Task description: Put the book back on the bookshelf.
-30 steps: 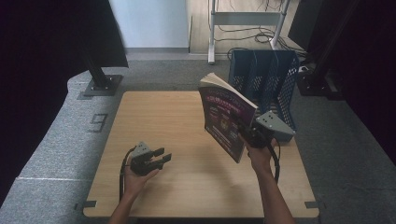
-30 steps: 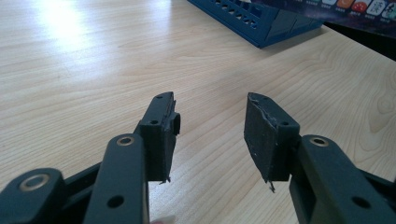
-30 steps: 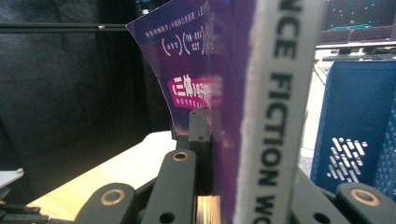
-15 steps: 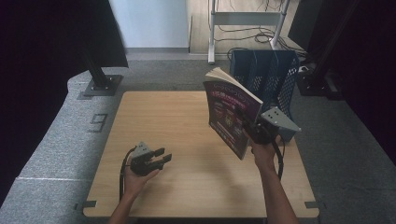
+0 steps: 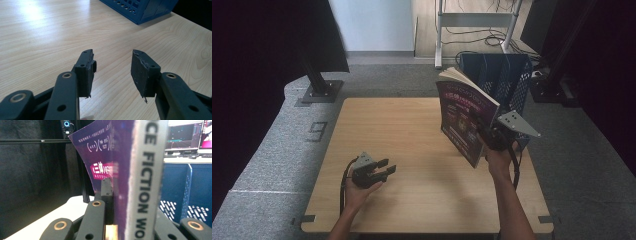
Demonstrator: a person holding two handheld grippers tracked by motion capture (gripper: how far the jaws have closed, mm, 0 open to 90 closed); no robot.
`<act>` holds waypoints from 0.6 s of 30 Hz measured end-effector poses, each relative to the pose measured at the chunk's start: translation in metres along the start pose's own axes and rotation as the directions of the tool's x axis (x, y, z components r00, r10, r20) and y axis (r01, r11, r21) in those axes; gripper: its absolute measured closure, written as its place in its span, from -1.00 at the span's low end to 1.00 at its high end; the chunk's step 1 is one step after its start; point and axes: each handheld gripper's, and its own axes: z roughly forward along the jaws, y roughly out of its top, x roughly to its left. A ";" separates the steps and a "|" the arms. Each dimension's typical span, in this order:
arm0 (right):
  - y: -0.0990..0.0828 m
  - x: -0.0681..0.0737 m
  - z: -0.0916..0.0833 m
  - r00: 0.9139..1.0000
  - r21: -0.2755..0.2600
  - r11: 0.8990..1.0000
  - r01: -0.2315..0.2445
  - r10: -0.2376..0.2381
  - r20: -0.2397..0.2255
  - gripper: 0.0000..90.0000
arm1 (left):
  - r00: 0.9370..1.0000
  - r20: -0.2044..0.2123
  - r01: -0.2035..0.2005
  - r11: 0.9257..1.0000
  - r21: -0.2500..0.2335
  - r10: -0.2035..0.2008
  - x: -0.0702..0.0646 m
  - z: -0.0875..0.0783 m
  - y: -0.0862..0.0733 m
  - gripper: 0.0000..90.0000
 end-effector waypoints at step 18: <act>0.001 -0.018 0.004 0.998 0.009 1.000 -0.020 0.019 0.057 0.82 | 1.000 -0.005 0.006 1.000 -0.001 -0.006 0.001 -0.001 0.000 0.18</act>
